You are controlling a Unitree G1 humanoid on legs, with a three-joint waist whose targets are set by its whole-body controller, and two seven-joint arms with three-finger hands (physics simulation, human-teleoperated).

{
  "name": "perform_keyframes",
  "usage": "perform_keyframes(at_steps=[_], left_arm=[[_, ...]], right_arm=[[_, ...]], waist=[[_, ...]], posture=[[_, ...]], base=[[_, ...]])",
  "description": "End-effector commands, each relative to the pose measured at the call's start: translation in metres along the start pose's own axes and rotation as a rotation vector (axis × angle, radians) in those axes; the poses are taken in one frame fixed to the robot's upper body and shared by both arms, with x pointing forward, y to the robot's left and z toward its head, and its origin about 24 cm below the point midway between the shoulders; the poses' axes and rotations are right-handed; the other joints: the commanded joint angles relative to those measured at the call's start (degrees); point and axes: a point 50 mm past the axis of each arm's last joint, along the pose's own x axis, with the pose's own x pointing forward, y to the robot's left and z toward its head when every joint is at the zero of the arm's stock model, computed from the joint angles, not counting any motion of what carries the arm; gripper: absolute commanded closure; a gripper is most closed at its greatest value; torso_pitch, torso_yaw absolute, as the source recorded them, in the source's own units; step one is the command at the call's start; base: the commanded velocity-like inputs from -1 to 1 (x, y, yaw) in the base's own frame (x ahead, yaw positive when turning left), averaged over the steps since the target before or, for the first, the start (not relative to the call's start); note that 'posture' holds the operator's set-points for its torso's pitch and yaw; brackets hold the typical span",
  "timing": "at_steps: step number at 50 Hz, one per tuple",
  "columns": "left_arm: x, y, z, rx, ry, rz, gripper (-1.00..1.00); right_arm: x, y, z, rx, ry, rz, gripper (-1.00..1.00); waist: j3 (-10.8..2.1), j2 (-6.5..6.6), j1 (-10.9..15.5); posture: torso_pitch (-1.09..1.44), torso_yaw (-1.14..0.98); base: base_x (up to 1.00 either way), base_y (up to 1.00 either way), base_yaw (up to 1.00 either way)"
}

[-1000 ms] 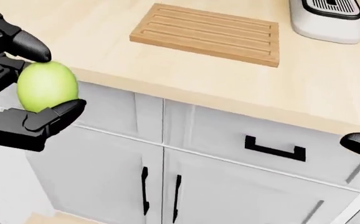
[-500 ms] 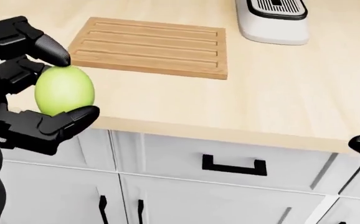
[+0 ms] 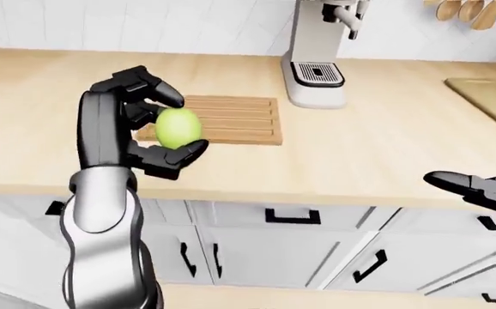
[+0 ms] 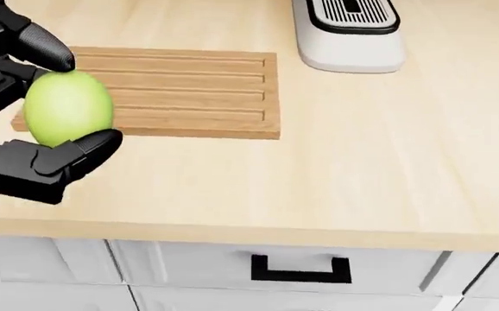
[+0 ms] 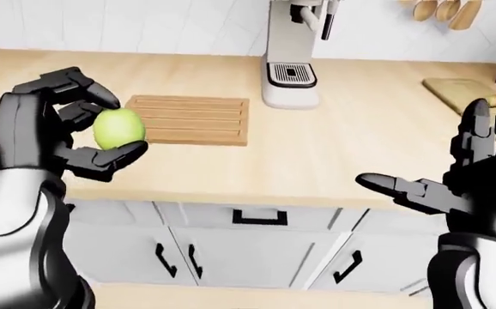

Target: Place the lime and the date on separate cutting boards.

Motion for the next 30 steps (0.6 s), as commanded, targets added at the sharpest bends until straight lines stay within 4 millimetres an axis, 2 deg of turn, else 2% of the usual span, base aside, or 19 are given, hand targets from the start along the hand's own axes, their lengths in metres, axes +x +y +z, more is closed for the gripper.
perform_keyframes(at_steps=[1,2,3,4,5,9,12,14,16,17,20,25,30], left_arm=[[-0.002,0.000,0.008,-0.008,-0.052,-0.012,1.00],[-0.002,0.000,0.008,-0.008,-0.052,-0.012,1.00],[-0.002,0.001,0.008,-0.009,-0.053,-0.011,1.00],[-0.002,0.001,0.009,-0.008,-0.053,-0.011,1.00],[-0.002,0.001,0.009,-0.007,-0.054,-0.010,1.00],[-0.004,0.005,0.013,-0.003,-0.061,-0.006,1.00],[-0.004,0.006,0.014,-0.002,-0.065,-0.004,1.00],[-0.003,0.005,0.013,-0.001,-0.064,-0.005,1.00],[-0.003,0.005,0.013,0.002,-0.063,-0.005,1.00],[-0.003,0.006,0.014,0.002,-0.064,-0.004,1.00],[-0.002,0.006,0.014,0.004,-0.063,-0.005,1.00],[-0.001,0.007,0.022,0.008,-0.072,-0.007,1.00],[0.012,0.004,0.023,0.028,-0.058,-0.018,1.00]], right_arm=[[0.002,-0.001,0.008,-0.016,-0.058,-0.019,-1.00],[0.002,-0.002,0.008,-0.017,-0.060,-0.022,-1.00],[0.002,-0.002,0.007,-0.020,-0.060,-0.024,-1.00],[0.002,-0.002,0.007,-0.024,-0.062,-0.026,-1.00],[0.002,-0.002,0.008,-0.027,-0.065,-0.027,-1.00],[0.001,-0.002,0.009,-0.027,-0.076,-0.030,-1.00],[0.001,-0.003,0.011,-0.030,-0.082,-0.034,-1.00],[0.001,-0.003,0.010,-0.032,-0.082,-0.033,-1.00],[0.002,-0.004,0.008,-0.034,-0.079,-0.035,-1.00],[0.001,-0.004,0.008,-0.033,-0.079,-0.036,-1.00],[0.001,-0.005,0.007,-0.033,-0.078,-0.036,-1.00],[0.001,-0.010,0.008,-0.032,-0.078,-0.049,-1.00],[-0.001,-0.011,0.008,-0.029,-0.076,-0.053,-1.00]], waist=[[-3.04,-2.09,0.4],[-0.92,-0.81,0.1],[1.38,-2.85,0.1],[1.09,-2.41,-0.8],[0.93,-2.36,-0.3],[1.60,-1.26,-0.9],[1.20,-0.43,-1.3],[0.43,0.74,-1.7],[-0.66,2.84,-1.9],[-0.38,1.18,-2.1],[-1.29,0.75,-1.8],[-0.96,-0.13,-1.4],[-0.58,-0.44,-1.0]], posture=[[0.00,0.00],[0.00,0.00],[0.00,0.00],[0.00,0.00],[0.00,0.00],[0.00,0.00],[0.00,0.00],[0.00,0.00],[0.00,0.00],[0.00,0.00],[0.00,0.00],[0.00,0.00],[0.00,0.00]], base=[[0.11,-0.07,0.00],[0.08,0.00,0.00],[0.00,0.00,0.00],[0.00,0.00,0.00],[0.00,0.00,0.00],[0.00,0.00,0.00],[0.00,0.00,0.00],[0.00,0.00,0.00],[0.00,0.00,0.00],[0.00,0.00,0.00],[0.00,0.00,0.00],[0.00,0.00,0.00],[0.00,0.00,0.00]])
